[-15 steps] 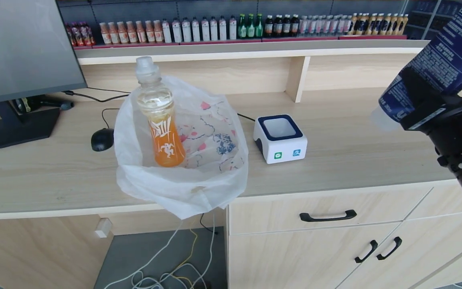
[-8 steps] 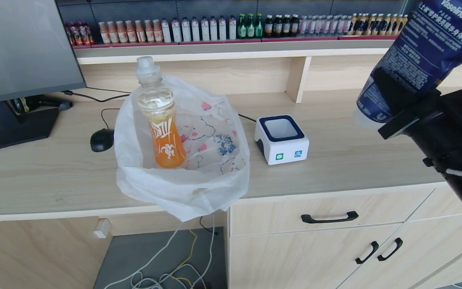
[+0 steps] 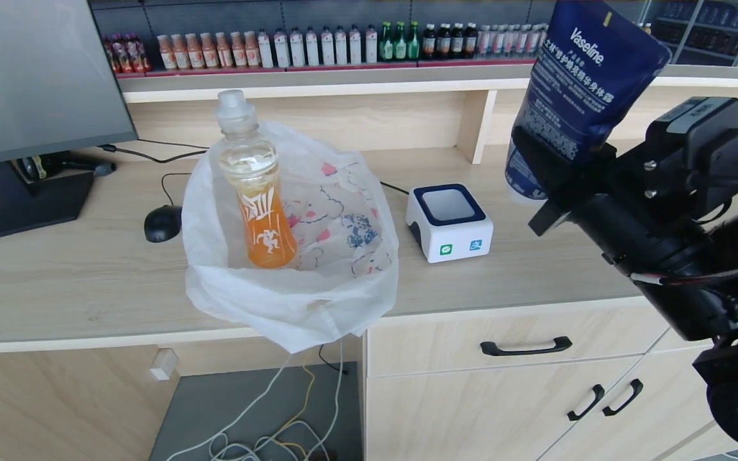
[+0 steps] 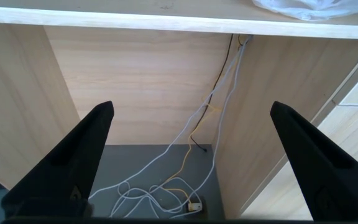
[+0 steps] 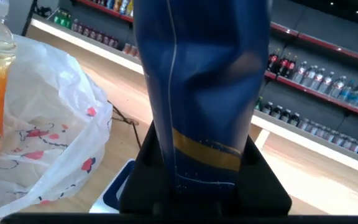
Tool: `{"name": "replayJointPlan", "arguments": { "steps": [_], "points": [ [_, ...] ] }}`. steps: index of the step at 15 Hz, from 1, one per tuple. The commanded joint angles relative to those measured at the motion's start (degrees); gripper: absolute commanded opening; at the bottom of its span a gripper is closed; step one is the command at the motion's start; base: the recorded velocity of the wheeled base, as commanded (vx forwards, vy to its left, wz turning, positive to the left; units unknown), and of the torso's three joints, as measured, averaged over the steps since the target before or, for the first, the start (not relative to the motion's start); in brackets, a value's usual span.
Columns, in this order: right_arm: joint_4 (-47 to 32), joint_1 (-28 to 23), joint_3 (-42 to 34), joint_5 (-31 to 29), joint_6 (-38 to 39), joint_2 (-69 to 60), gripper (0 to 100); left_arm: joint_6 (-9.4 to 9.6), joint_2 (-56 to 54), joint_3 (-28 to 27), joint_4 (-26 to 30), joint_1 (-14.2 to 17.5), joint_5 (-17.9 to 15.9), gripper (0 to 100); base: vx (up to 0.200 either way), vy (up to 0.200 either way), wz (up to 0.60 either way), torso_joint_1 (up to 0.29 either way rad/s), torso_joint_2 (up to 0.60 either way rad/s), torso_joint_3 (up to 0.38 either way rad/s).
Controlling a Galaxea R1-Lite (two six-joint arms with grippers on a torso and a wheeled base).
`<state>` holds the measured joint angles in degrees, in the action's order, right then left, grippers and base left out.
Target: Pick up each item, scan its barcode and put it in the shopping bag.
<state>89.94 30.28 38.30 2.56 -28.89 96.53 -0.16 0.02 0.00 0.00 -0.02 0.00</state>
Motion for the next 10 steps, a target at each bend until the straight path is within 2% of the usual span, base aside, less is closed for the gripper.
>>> {"name": "replayJointPlan", "arguments": {
  "steps": [1,4,7,10],
  "points": [
    [0.1,2.2,3.4,0.2,-2.4,3.9,0,-0.02,0.0,0.0,0.0,0.0,0.0,100,0.0,0.0,0.0,0.0,0.0,0.0],
    [0.1,1.8,6.6,5.1,-6.1,7.4,0,-0.02,0.0,0.0,0.0,-0.1,0.0,100,0.0,0.0,0.0,0.0,0.0,0.0],
    [0.1,-3.1,11.0,14.8,-7.8,9.7,0,-0.02,0.0,0.0,0.0,-0.1,0.0,100,0.0,0.0,0.0,0.0,0.0,0.0],
    [0.1,-5.2,11.5,22.6,-9.0,9.8,0,-0.02,0.0,0.0,0.0,0.0,0.0,100,0.0,0.0,0.0,0.0,0.0,0.0]
  ]
}}
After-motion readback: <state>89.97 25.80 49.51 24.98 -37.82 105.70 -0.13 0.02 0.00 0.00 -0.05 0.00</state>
